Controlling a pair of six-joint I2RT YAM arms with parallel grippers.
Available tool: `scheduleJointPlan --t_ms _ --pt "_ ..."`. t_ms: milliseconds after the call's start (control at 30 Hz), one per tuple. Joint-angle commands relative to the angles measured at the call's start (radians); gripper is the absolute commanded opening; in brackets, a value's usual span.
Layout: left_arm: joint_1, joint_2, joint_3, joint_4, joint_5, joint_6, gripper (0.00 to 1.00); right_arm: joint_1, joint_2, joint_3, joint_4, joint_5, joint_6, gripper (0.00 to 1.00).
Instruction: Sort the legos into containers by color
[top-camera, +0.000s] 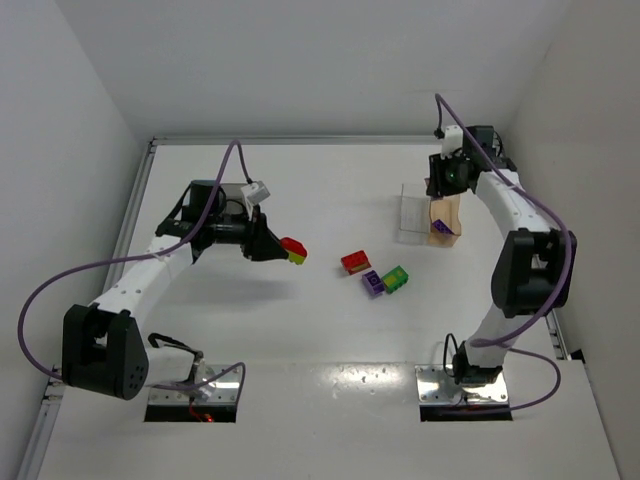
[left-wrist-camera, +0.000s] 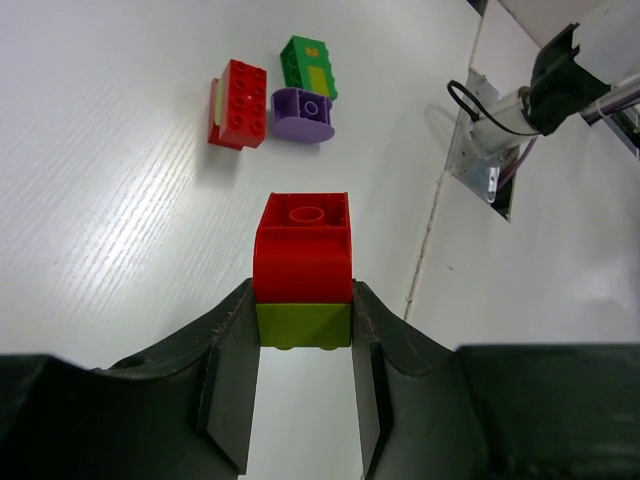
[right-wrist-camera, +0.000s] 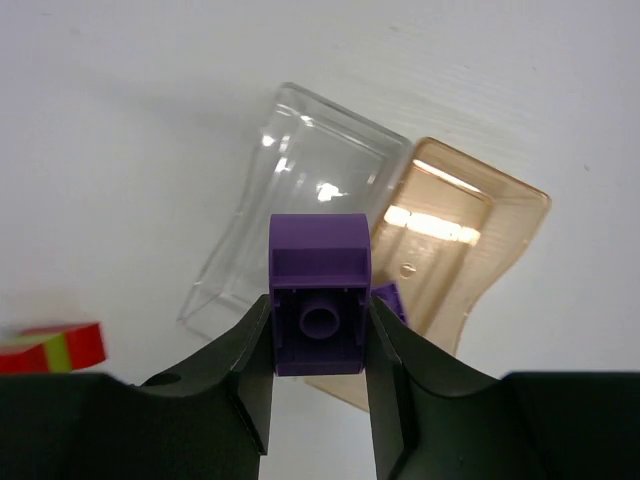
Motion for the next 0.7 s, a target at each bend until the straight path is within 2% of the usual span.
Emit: scheduleJointPlan --t_ms 0,133,267,333,433,467,500,600,667 --pt "-0.005 -0.022 0.002 0.047 -0.028 -0.024 0.14 -0.015 0.035 -0.032 0.132 0.188 0.057 0.04" --pt "-0.005 -0.022 0.002 0.047 -0.037 -0.024 0.14 -0.025 0.109 -0.044 0.132 0.200 0.067 0.04" --pt "-0.005 -0.022 0.011 0.047 -0.037 -0.024 0.14 -0.043 0.123 -0.086 0.204 0.227 0.076 0.04" --pt "-0.005 -0.022 0.011 0.047 -0.037 -0.024 0.14 -0.043 0.135 -0.097 0.204 0.238 0.086 0.08" --pt "-0.005 -0.022 0.011 0.047 -0.037 -0.024 0.14 -0.052 0.146 -0.097 0.214 0.238 0.086 0.32" --pt "-0.005 -0.013 0.011 0.047 -0.037 -0.024 0.14 -0.052 0.146 -0.109 0.226 0.238 0.086 0.49" --pt "-0.005 -0.013 0.011 0.047 -0.037 -0.024 0.14 -0.052 0.132 -0.109 0.226 0.238 0.086 0.55" --pt "-0.005 -0.013 0.011 0.047 -0.037 -0.015 0.14 -0.063 0.075 -0.129 0.237 0.182 0.095 0.66" --pt "-0.005 -0.013 0.011 0.047 -0.037 -0.015 0.14 -0.063 0.034 -0.129 0.237 0.059 0.106 0.68"
